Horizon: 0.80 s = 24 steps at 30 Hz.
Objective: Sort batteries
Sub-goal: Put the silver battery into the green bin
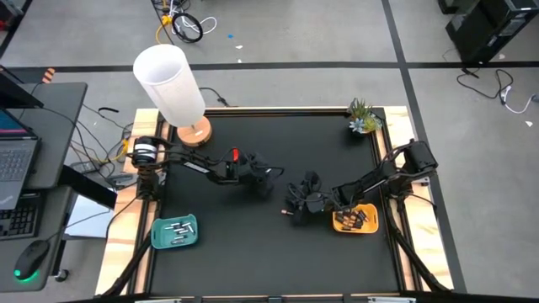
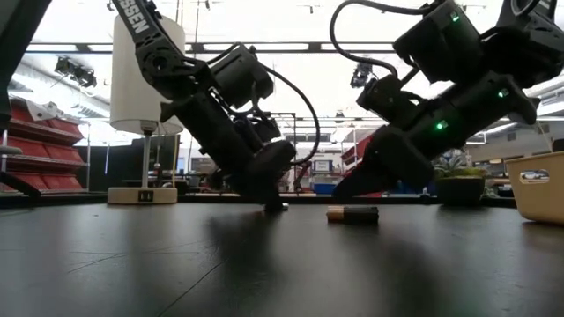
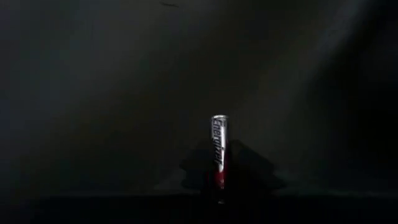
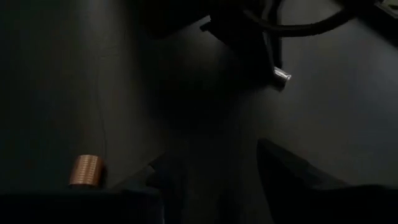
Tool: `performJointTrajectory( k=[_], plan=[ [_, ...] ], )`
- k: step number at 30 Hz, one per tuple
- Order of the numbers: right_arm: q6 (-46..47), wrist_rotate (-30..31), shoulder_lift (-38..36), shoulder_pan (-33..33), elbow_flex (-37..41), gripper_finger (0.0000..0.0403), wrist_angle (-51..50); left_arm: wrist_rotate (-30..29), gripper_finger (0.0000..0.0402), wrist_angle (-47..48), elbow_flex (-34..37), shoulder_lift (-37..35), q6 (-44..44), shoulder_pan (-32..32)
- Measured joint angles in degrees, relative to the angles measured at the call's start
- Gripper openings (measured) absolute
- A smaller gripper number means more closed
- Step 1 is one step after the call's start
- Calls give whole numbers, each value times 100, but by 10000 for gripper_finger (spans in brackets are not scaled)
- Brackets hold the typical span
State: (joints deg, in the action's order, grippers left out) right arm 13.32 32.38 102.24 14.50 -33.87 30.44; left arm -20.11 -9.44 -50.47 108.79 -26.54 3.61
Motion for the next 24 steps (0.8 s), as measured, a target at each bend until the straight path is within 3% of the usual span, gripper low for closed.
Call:
performJointTrajectory(
  k=[2, 10, 15, 20, 24],
  plan=[
    [-4, 65, -31, -2, 0, 174, -16, 33, 33, 40, 2, 0, 232, -4],
    [-71, 275, -268, -4, 0, 173, -65, 115, 33, 368, 66, -446, 906, 2],
    [-355, 473, -796, -10, 0, 169, -225, 20, 33, 741, 39, -1896, 1268, -43],
    [-842, 756, -1284, -82, 0, 169, -254, 238, 33, 2005, 53, -3437, 1253, -454],
    [-1073, 770, -1521, -234, 0, 168, -286, 337, 33, 3273, 43, -4617, 679, -1049]
  ],
)
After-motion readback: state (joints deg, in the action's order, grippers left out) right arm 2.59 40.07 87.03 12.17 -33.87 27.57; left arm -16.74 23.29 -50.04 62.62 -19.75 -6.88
